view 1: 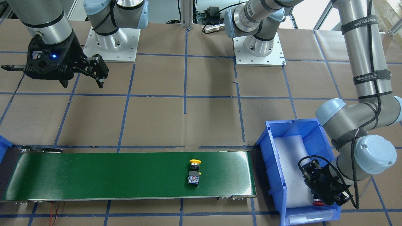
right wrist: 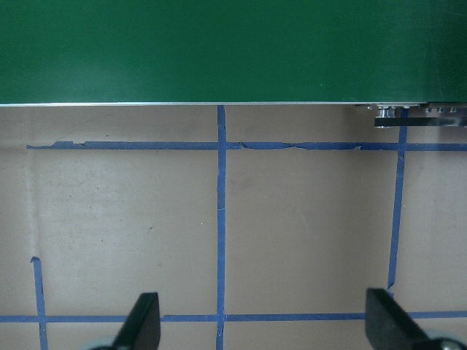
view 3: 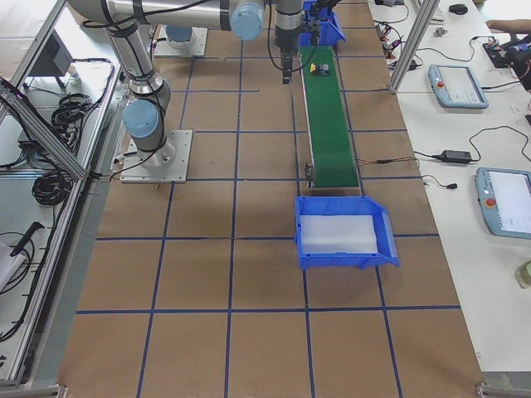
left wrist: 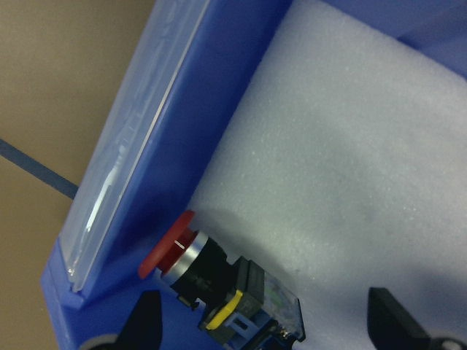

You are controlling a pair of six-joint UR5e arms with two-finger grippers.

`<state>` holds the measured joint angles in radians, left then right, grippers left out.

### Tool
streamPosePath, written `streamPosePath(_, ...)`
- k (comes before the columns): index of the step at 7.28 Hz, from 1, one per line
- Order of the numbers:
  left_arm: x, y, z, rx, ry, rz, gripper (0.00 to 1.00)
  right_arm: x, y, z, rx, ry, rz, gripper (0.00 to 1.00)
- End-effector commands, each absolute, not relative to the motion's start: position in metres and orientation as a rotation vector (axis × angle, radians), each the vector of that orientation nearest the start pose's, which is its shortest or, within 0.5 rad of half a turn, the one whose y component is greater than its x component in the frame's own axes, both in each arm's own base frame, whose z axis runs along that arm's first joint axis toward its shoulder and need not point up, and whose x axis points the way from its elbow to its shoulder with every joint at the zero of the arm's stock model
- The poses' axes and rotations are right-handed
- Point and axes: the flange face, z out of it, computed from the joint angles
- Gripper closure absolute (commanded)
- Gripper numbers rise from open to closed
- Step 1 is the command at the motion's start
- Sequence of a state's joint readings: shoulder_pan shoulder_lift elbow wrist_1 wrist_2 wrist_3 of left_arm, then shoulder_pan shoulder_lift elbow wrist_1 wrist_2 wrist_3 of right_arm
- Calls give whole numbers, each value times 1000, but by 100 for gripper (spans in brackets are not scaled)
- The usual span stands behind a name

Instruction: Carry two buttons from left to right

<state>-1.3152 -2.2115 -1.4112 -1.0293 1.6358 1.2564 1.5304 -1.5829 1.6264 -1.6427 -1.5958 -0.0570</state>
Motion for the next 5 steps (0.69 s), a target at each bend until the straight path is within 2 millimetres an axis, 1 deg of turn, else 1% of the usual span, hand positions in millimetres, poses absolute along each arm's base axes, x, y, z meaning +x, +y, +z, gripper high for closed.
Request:
streamPosePath(1, 57, -717, 226, 1464, 2690, -5, 6, 111, -493, 476, -19, 3165, -32, 0)
streamPosePath(4, 55, -717, 227, 1450, 2694, -5, 40, 112, -496, 473, -19, 3161, -30, 0)
streamPosePath(5, 55, -717, 227, 1446, 2695, -6, 49, 111, -504, 462, -19, 3160, -6, 0)
